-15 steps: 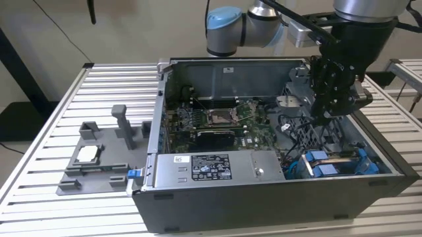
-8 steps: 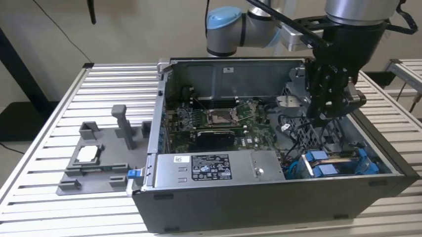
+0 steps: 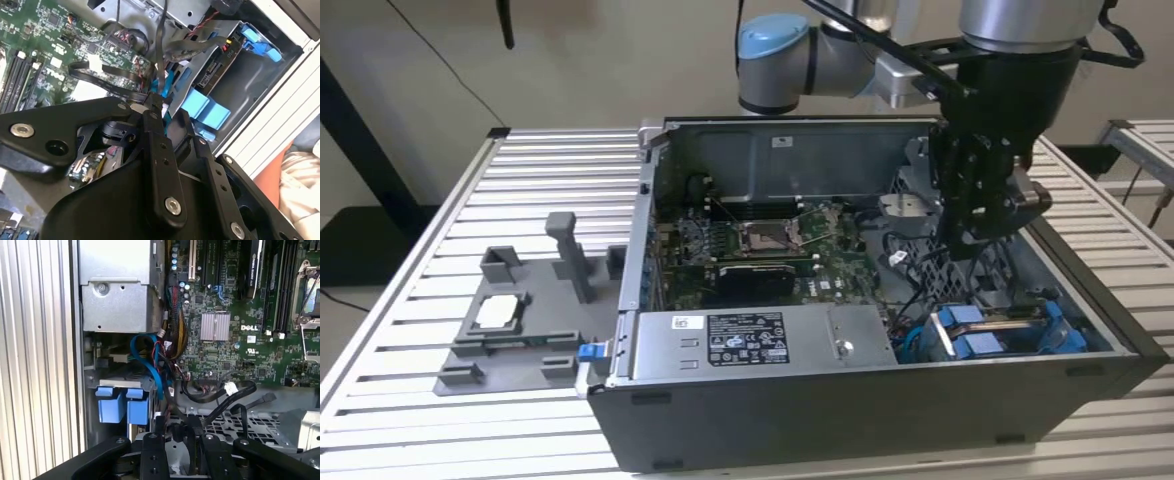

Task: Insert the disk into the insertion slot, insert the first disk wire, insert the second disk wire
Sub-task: 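Insert the second disk wire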

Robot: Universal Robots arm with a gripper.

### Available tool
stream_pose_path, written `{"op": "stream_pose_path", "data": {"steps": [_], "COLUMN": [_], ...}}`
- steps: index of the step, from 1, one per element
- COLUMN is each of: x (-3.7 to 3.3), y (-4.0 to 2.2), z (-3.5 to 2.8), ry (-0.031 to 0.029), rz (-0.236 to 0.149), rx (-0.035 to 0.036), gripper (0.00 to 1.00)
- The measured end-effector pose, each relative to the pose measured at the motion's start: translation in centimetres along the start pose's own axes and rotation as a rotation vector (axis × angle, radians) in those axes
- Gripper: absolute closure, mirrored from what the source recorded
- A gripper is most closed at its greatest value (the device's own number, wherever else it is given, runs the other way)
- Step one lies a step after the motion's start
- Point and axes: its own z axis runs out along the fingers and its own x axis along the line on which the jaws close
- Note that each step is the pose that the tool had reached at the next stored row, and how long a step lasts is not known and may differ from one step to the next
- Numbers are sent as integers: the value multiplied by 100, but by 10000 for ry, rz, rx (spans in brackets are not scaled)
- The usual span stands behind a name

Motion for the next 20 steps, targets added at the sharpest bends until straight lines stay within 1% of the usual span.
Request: {"op": "stream_pose_path", "data": {"steps": [1, 3, 4, 5, 6, 7, 9, 10, 11, 12, 14, 17, 20], "x": [-13, -41, -55, -72, -90, -107, -138, -147, -153, -155, -156, -158, -157], "y": [8, 27, 35, 43, 51, 63, 97, 119, 143, 161, 189, 231, 242], "z": [2, 5, 6, 7, 8, 9, 9, 8, 8, 6, 8, 12, 12], "ry": [84, 250, 326, 390, 433, 469, 537, 561, 581, 607, 655, 685, 696], "rz": [-22, -50, -60, -66, -63, -55, -38, -33, -29, -32, -64, -112, -132], "rx": [32, 123, 177, 250, 348, 462, 653, 724, 779, 817, 864, 918, 925], "gripper": [67, 67, 67, 67, 67, 67, 67, 67, 67, 67, 67, 67, 67]}}
